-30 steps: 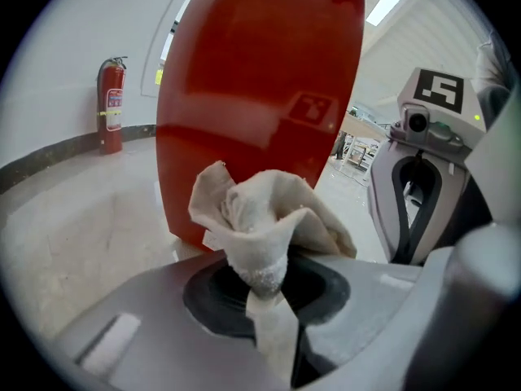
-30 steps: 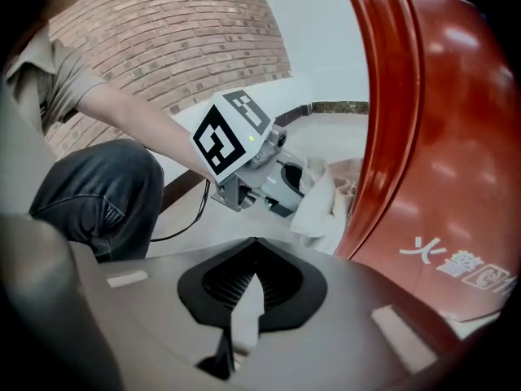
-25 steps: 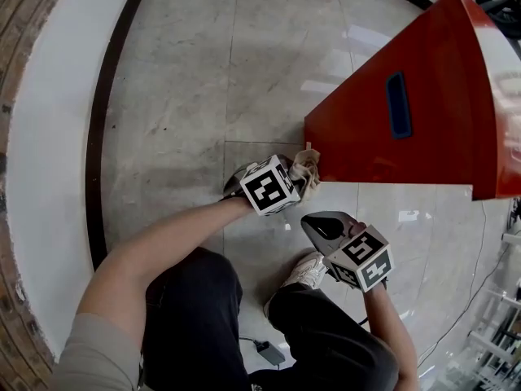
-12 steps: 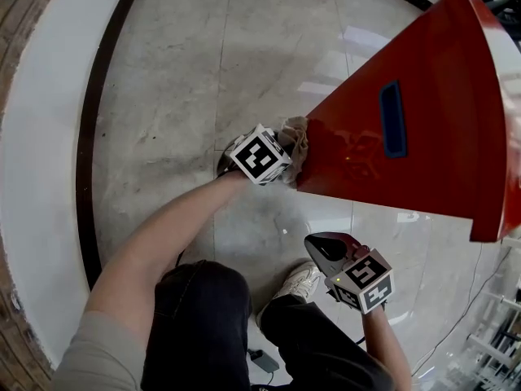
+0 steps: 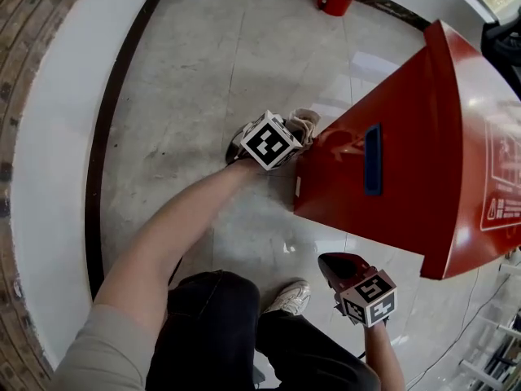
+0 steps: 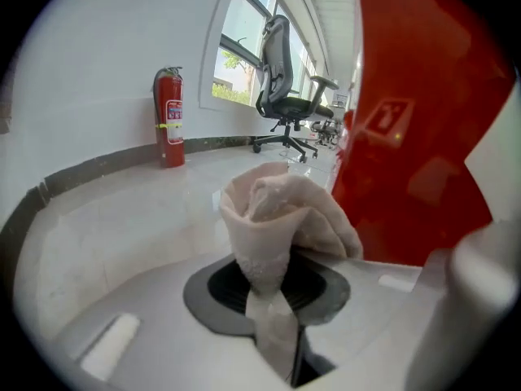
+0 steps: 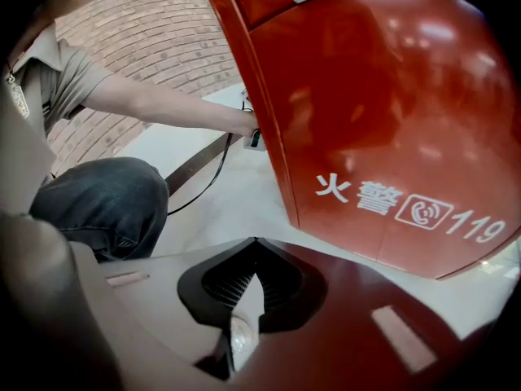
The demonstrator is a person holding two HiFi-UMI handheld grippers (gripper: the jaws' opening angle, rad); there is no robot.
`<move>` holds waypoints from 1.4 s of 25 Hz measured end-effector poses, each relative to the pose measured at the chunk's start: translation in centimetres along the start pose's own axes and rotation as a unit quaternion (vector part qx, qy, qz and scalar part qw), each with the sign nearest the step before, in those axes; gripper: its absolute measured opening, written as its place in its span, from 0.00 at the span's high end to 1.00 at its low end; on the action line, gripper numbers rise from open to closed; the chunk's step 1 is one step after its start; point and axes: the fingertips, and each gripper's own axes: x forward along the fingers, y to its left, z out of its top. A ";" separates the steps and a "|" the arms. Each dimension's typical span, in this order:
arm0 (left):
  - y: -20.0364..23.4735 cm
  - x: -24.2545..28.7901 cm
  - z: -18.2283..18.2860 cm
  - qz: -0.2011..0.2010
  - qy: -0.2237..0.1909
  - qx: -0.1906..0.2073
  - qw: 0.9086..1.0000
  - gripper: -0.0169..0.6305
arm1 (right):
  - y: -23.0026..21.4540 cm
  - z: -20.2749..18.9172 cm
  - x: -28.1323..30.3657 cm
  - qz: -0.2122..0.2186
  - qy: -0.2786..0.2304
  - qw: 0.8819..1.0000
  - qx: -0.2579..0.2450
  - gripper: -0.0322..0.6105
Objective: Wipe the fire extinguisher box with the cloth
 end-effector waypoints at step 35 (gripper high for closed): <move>-16.7 -41.6 23.5 0.008 0.055 -0.110 0.992 0.86 | 10.5 20.0 -35.8 -0.108 -0.079 0.973 0.186 0.91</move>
